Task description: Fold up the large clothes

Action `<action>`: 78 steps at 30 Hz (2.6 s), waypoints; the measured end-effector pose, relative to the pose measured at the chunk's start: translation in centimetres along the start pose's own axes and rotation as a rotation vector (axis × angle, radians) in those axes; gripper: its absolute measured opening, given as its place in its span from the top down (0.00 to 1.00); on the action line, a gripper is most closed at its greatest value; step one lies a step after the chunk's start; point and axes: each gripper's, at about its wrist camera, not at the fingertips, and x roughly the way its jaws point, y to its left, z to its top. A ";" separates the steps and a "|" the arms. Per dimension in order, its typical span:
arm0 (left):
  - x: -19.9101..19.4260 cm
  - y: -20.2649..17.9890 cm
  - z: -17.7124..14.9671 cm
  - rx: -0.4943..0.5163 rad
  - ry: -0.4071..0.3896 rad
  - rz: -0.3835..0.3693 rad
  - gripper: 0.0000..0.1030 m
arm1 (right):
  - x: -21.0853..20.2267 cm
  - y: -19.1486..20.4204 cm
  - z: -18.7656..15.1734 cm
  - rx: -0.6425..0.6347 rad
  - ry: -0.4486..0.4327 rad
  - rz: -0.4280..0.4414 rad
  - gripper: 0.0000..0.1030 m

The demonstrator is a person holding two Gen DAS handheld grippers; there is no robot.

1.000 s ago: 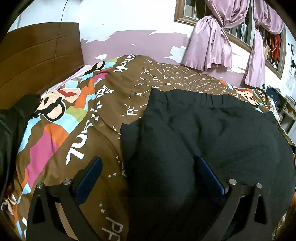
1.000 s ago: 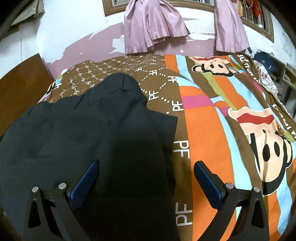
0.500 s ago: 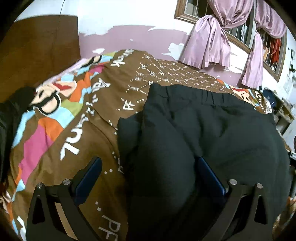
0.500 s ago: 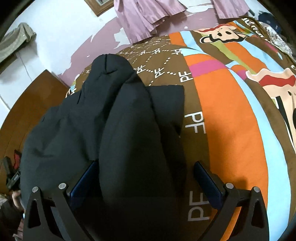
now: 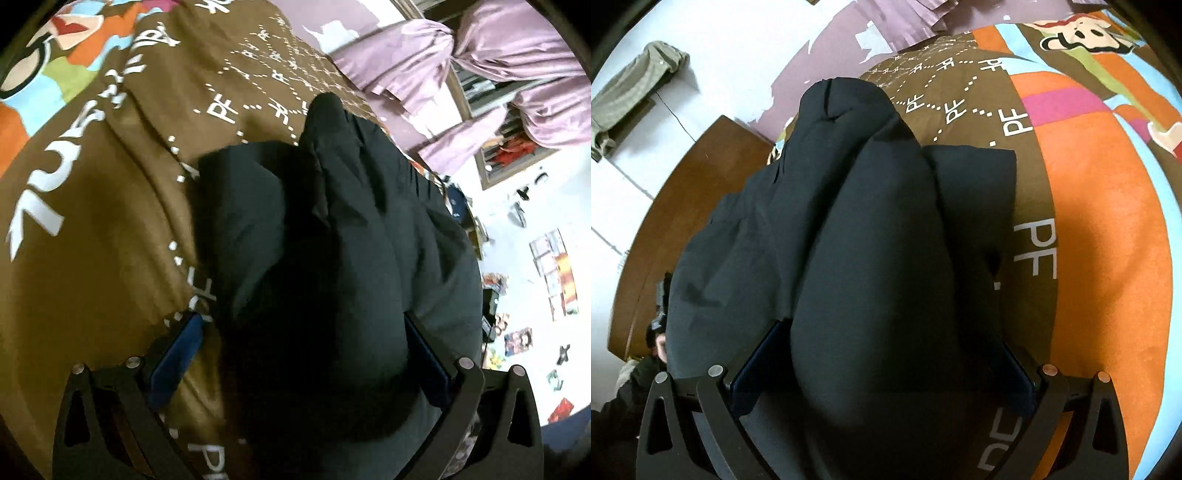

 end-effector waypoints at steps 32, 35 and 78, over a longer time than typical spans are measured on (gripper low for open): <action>-0.2 -3.0 0.4 0.069 0.070 -0.072 0.18 | -1.9 2.1 -2.8 0.106 -0.047 -0.070 0.38; -0.5 -3.4 -0.2 0.067 0.033 -0.078 0.35 | -2.2 2.5 -3.3 0.099 -0.057 -0.099 0.40; -2.1 -8.9 -5.6 0.062 -0.037 -0.101 0.71 | -8.0 9.2 -7.3 0.033 -0.170 -0.195 0.73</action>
